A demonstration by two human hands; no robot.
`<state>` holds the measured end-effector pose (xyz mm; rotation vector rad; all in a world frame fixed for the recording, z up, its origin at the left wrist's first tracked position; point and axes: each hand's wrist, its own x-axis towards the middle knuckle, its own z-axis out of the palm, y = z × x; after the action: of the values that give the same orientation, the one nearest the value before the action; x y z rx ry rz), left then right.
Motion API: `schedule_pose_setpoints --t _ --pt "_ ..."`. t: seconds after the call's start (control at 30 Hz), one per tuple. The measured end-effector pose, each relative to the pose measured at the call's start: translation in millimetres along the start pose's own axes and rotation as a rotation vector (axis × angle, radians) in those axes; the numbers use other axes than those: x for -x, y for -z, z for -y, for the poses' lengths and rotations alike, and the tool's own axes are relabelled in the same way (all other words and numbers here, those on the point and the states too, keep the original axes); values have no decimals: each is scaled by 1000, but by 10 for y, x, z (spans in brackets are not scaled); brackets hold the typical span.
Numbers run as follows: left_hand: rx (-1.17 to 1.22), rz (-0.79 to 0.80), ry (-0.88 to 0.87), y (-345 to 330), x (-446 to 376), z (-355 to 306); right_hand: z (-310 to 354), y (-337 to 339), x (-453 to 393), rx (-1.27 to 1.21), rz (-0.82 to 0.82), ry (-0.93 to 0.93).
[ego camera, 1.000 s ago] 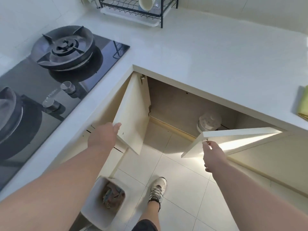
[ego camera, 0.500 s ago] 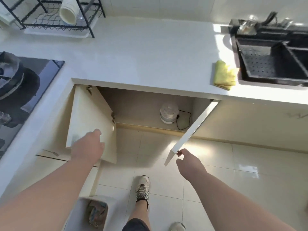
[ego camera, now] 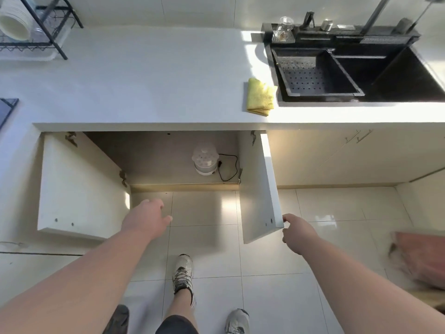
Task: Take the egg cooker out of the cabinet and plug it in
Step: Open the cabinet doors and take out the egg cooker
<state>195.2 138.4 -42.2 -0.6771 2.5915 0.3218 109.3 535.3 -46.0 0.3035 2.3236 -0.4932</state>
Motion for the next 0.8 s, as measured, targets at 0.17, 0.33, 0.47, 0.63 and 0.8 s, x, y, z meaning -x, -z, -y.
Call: schedule_pose_setpoints --t 0.17,0.33,0.47,0.63,0.8 --pt "120 -37 -16 -57 21 -57 -44 115 12 -117 -36 34" --pt "245 -42 -36 -104 31 -70 131 303 128 -282 -318 67" --pt "389 -73 -17 -119 -61 -133 633 383 289 -607 -483 271" --pt "604 -84 33 -139 -253 -250 1349 -20 339 -852 -274 392" --pt "707 -84 76 -262 -703 -341 1739 -438 -80 -984 -147 225"
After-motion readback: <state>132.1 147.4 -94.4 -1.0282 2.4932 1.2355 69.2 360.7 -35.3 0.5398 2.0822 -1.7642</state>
